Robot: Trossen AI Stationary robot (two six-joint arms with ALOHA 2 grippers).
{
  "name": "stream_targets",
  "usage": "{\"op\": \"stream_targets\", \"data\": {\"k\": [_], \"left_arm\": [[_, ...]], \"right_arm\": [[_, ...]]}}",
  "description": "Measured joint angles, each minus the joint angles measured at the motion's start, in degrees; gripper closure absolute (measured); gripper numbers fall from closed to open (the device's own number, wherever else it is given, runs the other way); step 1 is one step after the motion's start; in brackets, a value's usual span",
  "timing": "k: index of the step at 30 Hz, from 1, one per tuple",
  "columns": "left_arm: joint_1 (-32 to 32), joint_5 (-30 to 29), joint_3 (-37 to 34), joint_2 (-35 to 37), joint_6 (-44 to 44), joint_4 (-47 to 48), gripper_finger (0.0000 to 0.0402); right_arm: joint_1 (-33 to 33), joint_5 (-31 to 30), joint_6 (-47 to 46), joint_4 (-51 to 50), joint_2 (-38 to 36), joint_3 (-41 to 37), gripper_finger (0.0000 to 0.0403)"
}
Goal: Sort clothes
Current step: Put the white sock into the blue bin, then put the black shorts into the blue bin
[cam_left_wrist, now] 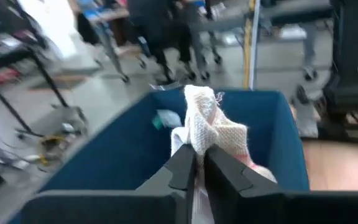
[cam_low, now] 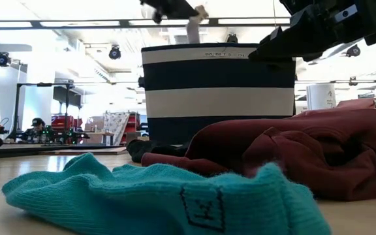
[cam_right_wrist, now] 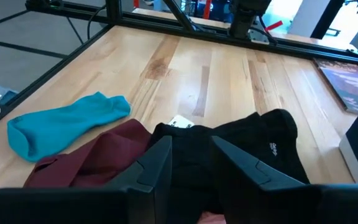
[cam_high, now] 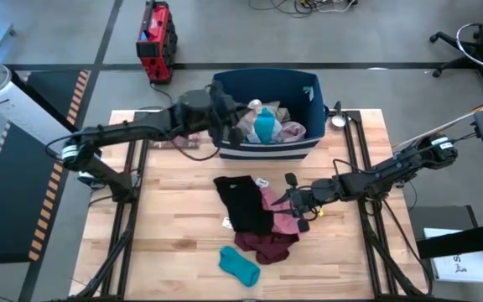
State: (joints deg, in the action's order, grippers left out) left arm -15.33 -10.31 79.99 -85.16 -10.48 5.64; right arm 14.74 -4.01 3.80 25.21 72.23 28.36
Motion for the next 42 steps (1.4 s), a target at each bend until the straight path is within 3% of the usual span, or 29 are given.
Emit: {"op": "stream_targets", "data": {"k": [10, 17, 23, 29, 33, 42], "left_arm": [[0.1, 0.9, 4.7, -8.5, -1.0, 8.3, 0.0257], [0.9, 0.9, 4.0, -8.0, 0.5, 12.8, 0.0157], [4.9, 0.7, 3.9, -6.8, 0.7, 19.6, 0.0097], [11.8, -0.2, 2.7, -6.4, 2.6, 23.4, 0.0072], [16.0, -7.6, 2.4, -6.6, 0.2, 23.6, 0.0070], [16.7, -12.0, 2.5, -4.8, -0.7, 22.4, 0.0070]], "right_arm": [[-0.1, 0.0, 4.6, 0.4, 0.0, 0.7, 0.0309], [-0.2, 0.0, 3.7, 0.1, 0.0, 1.7, 0.0288], [-0.2, 0.0, 3.4, -2.4, 0.0, 1.7, 0.0267], [-0.1, 0.0, 2.1, -2.3, 0.0, 1.7, 0.0251], [0.0, 0.1, 1.3, -2.2, 0.0, 1.7, 0.0242], [0.0, -0.4, 0.6, -2.2, 0.0, 1.7, 0.0233]]}}
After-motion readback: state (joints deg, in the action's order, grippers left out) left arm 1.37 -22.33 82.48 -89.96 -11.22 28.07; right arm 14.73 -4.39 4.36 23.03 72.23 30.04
